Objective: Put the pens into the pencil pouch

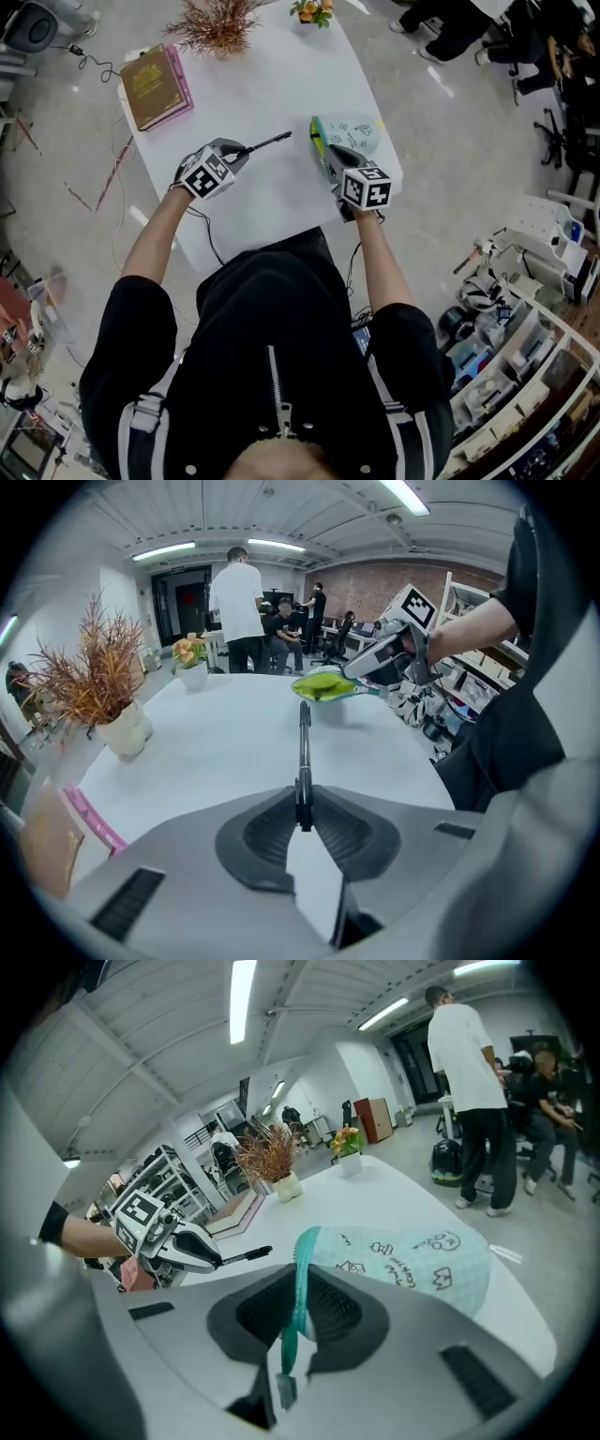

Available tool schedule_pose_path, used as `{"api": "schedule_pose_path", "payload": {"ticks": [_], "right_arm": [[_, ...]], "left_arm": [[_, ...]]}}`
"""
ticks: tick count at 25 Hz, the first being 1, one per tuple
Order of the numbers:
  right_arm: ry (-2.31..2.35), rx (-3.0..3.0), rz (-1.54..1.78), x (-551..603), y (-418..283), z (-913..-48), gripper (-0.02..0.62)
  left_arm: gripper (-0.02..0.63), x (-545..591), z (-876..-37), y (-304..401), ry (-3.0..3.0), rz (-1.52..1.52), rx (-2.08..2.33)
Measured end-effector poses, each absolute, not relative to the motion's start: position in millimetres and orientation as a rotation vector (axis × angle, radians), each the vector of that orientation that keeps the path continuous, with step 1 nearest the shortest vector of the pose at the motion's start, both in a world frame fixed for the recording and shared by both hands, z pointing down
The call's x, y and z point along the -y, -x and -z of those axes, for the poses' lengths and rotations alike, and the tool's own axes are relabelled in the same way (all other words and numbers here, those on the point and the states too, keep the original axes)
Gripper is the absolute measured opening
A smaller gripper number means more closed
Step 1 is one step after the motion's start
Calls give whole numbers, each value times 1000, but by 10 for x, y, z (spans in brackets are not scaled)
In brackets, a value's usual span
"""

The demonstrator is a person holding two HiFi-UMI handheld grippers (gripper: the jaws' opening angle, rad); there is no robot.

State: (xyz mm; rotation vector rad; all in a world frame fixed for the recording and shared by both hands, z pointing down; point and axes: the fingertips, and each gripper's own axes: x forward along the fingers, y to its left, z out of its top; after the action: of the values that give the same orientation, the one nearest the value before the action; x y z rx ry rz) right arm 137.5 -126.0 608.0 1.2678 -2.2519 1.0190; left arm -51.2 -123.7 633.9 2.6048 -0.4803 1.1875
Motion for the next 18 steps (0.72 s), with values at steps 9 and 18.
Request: {"api": "schedule_pose_path", "payload": {"ticks": [9, 18], "right_arm": [[-1253, 2240, -1014, 1237, -1347, -6136, 43], [-1242, 2236, -1020, 1248, -1333, -6158, 43]], "left_arm": [[72, 1205, -6320, 60, -2628, -1195, 408], [72, 1157, -6375, -265, -2617, -1192, 353]]}}
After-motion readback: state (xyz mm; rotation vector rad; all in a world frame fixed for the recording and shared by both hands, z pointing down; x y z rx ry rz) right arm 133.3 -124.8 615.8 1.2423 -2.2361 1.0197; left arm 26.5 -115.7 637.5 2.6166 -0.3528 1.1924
